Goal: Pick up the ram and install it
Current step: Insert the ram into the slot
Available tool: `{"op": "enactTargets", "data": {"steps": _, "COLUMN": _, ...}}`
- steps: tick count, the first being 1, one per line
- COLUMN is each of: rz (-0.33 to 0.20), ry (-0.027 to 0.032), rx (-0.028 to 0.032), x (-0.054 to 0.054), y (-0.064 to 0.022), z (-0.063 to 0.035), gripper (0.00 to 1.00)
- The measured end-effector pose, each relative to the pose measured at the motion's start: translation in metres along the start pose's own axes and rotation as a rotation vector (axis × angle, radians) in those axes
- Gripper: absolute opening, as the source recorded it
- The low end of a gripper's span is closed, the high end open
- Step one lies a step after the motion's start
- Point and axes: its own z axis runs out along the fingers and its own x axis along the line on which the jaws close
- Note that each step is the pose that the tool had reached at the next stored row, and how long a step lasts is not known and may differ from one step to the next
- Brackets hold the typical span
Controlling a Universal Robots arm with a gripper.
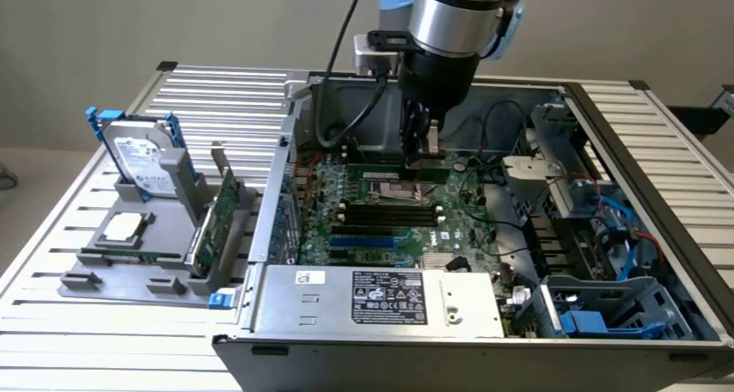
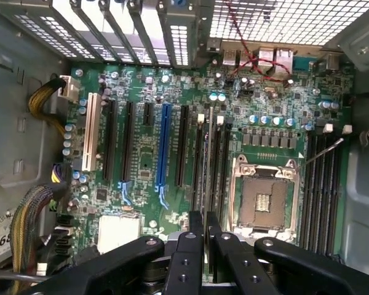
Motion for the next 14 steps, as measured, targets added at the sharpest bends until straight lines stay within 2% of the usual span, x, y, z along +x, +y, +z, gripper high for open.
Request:
{"op": "enactTargets", "data": {"steps": 2, "rz": 0.000, "ry": -0.0004, "rx": 0.0001, "x": 0.003, "y": -0.0004, "z": 0.0038, "gripper": 0.14}}
{"op": "enactTargets", "data": {"steps": 14, "rz": 0.001, "ry": -0.0005, "rx": 0.0000, "x": 0.003, "y": -0.0039, "z": 0.0253, "gripper": 0.14}}
